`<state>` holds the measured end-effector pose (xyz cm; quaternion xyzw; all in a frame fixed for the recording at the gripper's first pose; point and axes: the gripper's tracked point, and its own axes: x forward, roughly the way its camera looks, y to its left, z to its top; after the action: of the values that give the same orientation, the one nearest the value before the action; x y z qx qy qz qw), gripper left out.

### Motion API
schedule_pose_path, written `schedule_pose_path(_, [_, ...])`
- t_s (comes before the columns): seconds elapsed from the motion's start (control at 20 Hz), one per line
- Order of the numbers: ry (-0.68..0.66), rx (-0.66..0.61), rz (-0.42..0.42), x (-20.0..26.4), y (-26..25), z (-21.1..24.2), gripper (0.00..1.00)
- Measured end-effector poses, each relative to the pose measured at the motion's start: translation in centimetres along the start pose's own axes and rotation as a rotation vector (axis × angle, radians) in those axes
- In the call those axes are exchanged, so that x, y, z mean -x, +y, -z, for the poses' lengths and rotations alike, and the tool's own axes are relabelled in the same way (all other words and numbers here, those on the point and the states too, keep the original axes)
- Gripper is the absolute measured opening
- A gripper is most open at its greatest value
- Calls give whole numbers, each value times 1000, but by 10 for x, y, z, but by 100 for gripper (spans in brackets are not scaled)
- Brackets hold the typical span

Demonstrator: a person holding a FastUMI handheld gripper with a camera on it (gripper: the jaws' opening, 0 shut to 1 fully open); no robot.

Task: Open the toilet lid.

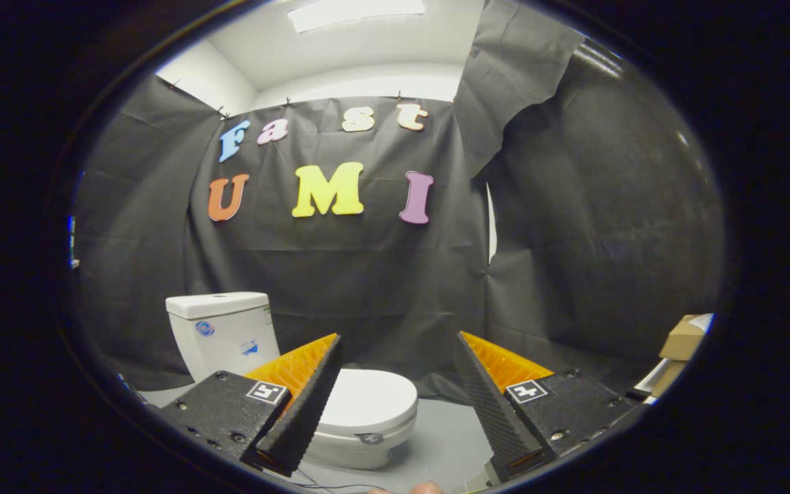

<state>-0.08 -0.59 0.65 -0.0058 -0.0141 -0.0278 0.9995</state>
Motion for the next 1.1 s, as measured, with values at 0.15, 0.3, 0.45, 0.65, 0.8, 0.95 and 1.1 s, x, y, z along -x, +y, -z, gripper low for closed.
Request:
schedule_pose_path(0.15, [4, 10, 11, 0, -1, 2, 100])
schedule_pose_path(0.3, [11, 0, 21, 0, -2, 3, 100])
schedule_pose_path(0.45, [21, 5, 30, -2, -3, 7, 100])
schedule_pose_path(0.65, [20, 23, 66, -10, 0, 7, 100])
schedule_pose_path(0.8, [18, 27, 64, -14, 4, 5, 100])
schedule_pose_path(0.95, [27, 5, 67, -21, 1, 5, 100])
schedule_pose_path(1.1, [64, -27, 84, -36, -1, 10, 100])
